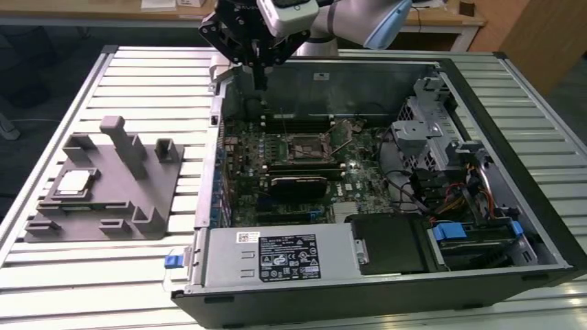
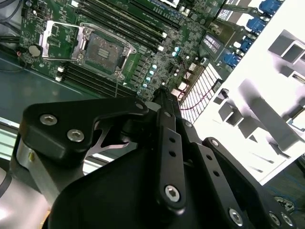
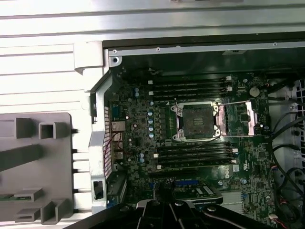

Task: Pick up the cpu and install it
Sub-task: 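Reach for the cpu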

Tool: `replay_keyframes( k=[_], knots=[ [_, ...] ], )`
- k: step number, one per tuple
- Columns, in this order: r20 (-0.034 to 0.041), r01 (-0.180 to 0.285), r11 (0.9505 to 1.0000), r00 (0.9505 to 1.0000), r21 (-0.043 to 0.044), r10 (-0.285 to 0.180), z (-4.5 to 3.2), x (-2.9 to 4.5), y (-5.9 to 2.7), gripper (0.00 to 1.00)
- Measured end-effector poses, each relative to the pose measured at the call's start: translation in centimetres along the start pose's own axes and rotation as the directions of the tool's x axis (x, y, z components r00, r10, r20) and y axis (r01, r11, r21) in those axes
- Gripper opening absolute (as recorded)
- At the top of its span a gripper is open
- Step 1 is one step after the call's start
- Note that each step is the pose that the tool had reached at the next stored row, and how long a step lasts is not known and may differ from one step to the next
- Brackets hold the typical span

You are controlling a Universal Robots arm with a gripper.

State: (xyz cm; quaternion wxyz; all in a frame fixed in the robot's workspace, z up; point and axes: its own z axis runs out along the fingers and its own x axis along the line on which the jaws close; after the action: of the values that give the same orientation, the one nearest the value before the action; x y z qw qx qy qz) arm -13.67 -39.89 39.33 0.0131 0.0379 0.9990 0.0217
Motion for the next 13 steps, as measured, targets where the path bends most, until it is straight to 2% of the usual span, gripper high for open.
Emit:
replay_keyframes(
  k=[13],
  knots=[
    [-0.0001,0.000,1.0000,1.0000,0.0001,0.000,-0.02,0.52,-0.04,0.11]
  ],
)
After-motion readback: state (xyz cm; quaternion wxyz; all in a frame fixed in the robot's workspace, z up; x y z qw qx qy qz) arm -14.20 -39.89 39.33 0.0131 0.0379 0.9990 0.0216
